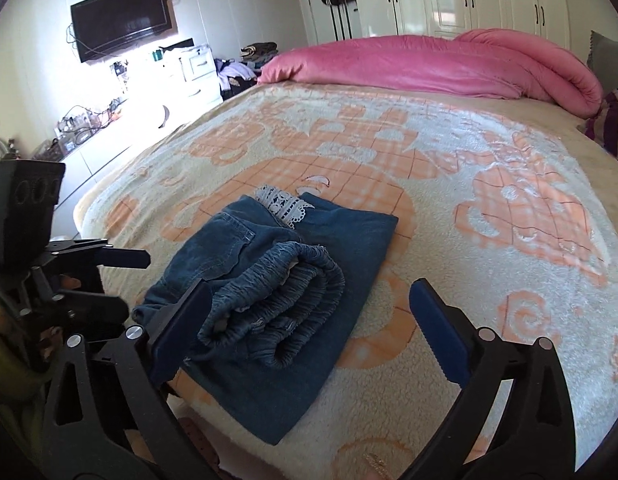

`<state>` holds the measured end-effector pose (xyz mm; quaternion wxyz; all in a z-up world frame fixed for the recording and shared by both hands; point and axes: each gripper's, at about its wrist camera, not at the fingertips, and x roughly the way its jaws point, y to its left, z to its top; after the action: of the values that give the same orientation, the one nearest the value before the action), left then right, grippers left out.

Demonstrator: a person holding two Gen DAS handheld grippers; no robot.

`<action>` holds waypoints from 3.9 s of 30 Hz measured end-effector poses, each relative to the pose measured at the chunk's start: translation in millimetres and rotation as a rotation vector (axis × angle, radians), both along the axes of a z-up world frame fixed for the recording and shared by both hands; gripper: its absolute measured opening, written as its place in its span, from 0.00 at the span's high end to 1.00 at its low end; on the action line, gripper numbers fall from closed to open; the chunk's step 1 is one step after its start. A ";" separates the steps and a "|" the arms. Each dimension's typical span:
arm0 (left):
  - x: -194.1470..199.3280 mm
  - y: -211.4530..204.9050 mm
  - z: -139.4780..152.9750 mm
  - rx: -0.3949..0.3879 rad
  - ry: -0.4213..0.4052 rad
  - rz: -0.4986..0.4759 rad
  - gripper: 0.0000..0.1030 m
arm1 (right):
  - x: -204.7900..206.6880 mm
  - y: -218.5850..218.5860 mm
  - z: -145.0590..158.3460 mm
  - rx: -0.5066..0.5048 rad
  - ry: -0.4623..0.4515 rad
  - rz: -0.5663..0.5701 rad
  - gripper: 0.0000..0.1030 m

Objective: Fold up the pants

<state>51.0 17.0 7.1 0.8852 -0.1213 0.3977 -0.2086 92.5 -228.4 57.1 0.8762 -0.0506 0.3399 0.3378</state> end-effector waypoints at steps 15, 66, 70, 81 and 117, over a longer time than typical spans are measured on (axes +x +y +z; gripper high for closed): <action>34.7 49.3 -7.2 0.000 0.035 0.143 0.17 | -81.0 58.5 -9.4 -0.120 -0.083 0.331 0.19; 73.8 12.2 -33.8 0.040 0.055 0.070 0.36 | -67.3 111.9 -55.8 -0.222 0.140 0.403 0.75; 67.1 12.5 -27.0 0.048 0.034 0.076 0.36 | -73.7 98.0 -30.4 -0.162 0.100 0.413 0.61; 35.8 14.4 16.3 0.113 -0.093 0.105 0.19 | -65.5 35.0 37.8 -0.031 -0.085 0.203 0.19; 57.0 21.1 -50.4 0.000 0.091 0.142 0.11 | 39.4 9.2 -68.5 0.046 0.325 -0.044 0.25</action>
<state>108.0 38.1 -43.3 0.8788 -0.1583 0.4280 -0.1397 131.8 -219.3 -11.4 0.8178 0.0320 0.4704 0.3300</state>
